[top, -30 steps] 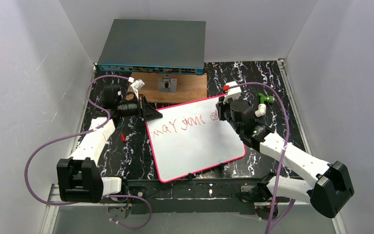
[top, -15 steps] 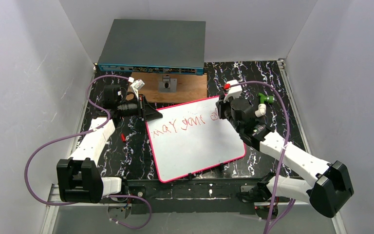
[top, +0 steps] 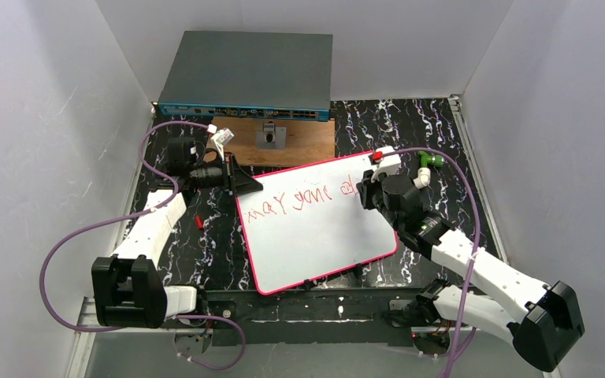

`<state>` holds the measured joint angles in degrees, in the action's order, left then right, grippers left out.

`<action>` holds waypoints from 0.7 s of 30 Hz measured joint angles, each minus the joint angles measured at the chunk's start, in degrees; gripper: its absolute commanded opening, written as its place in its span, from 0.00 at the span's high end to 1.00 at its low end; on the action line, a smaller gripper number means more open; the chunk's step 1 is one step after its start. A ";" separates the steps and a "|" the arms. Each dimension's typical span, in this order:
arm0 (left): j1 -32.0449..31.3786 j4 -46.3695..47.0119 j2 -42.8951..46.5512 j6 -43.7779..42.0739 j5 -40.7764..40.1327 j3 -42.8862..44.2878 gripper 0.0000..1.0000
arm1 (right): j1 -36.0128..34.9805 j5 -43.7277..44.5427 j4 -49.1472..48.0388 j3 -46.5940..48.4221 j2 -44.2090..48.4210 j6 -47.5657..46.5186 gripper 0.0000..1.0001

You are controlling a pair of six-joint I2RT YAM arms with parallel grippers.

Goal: Write a sentence on the whiteboard

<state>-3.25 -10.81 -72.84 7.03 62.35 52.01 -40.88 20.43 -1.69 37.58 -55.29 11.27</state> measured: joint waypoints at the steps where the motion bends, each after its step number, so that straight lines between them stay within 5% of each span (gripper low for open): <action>1: 0.00 0.00 0.00 0.00 0.00 0.00 1.00 | 0.00 0.04 0.46 0.00 0.22 0.11 0.99; 21: -0.17 0.02 0.22 -0.02 -0.02 0.00 1.00 | 0.31 2.51 0.72 3.10 1.86 -1.62 0.99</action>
<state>-3.42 -10.79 -72.62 7.01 62.33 52.01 -40.58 22.94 -0.97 40.69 -53.43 9.65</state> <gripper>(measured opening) 0.128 0.206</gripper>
